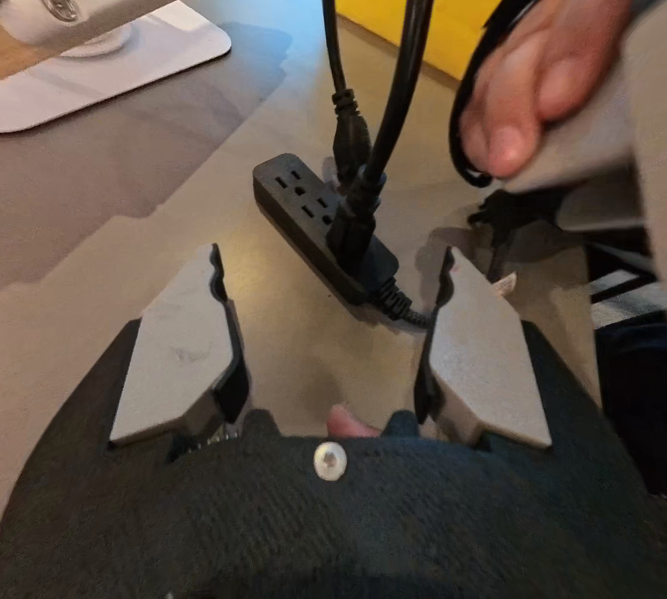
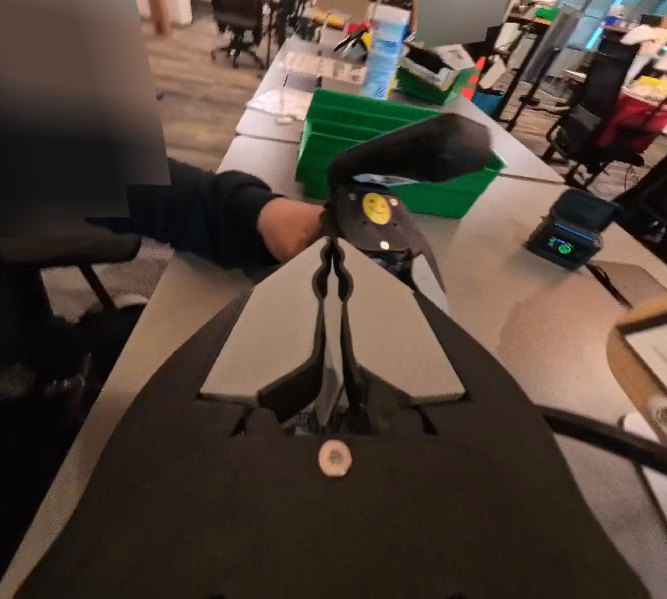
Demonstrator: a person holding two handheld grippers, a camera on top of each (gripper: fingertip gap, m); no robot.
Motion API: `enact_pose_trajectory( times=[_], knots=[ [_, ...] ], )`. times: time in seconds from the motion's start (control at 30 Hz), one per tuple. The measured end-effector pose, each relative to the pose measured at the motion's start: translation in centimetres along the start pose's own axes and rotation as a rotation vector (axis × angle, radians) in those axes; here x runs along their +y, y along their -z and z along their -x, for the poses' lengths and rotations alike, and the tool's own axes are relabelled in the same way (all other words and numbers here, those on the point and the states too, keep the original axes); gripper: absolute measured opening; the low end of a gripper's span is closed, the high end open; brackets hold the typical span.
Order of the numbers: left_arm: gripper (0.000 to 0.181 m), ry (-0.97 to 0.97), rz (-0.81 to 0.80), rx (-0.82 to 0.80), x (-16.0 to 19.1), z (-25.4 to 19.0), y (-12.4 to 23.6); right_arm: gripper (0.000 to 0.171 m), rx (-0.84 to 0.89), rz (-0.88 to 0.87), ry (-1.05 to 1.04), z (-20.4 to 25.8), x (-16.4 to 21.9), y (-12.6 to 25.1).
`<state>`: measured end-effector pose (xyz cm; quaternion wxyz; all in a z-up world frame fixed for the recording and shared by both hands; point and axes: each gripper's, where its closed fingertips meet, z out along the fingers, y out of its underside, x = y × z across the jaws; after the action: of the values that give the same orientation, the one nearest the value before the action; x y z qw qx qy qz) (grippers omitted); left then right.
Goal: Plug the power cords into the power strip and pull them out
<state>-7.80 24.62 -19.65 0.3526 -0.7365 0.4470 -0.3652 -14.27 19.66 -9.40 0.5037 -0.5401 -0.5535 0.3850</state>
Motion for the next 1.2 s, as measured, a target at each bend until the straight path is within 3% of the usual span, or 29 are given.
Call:
enact_pose_trajectory(
  times=[0.1,0.33,0.4,0.6,0.7,0.77,0.87,0.9,1.03,1.2],
  knots=[
    [0.116,-0.004,0.045,-0.001,0.5,0.1,-0.6,0.0,0.058,0.024,-0.078,-2.1,1.0,0.5],
    [0.118,-0.19,0.189,-0.014,2.6,-0.7,-1.6,0.0,0.094,0.166,0.058,-1.5,2.7,0.2],
    [0.107,-0.24,0.185,-0.042,2.6,-0.2,-1.5,0.0,0.111,0.19,0.083,-1.4,3.0,1.5],
    [0.103,-0.369,0.086,-0.116,1.6,0.4,-1.4,0.0,0.19,0.198,-0.016,-2.8,5.3,7.3],
    [0.075,-0.48,0.017,-0.126,0.4,0.2,-1.1,0.0,0.202,0.218,-0.125,-3.7,7.0,8.8],
    [0.061,-0.522,-0.015,-0.003,0.1,-1.3,-0.9,0.0,0.195,0.242,-0.143,-3.9,8.1,8.8],
    [0.021,-0.473,-0.119,0.068,-1.9,-1.1,-0.6,0.0,0.175,0.297,-0.138,-4.0,9.4,8.0],
    [0.016,-0.447,-0.11,0.09,-2.0,-0.8,-0.8,0.0,0.165,0.313,-0.135,-4.0,9.7,7.7],
    [0.027,-0.41,-0.103,0.177,-2.6,-0.6,-1.6,0.0,0.15,0.35,-0.141,-4.3,10.9,7.0],
    [0.042,-0.468,0.061,0.219,-0.2,-0.9,-3.8,0.011,0.11,0.325,-0.181,-4.1,10.8,6.7]
  ],
)
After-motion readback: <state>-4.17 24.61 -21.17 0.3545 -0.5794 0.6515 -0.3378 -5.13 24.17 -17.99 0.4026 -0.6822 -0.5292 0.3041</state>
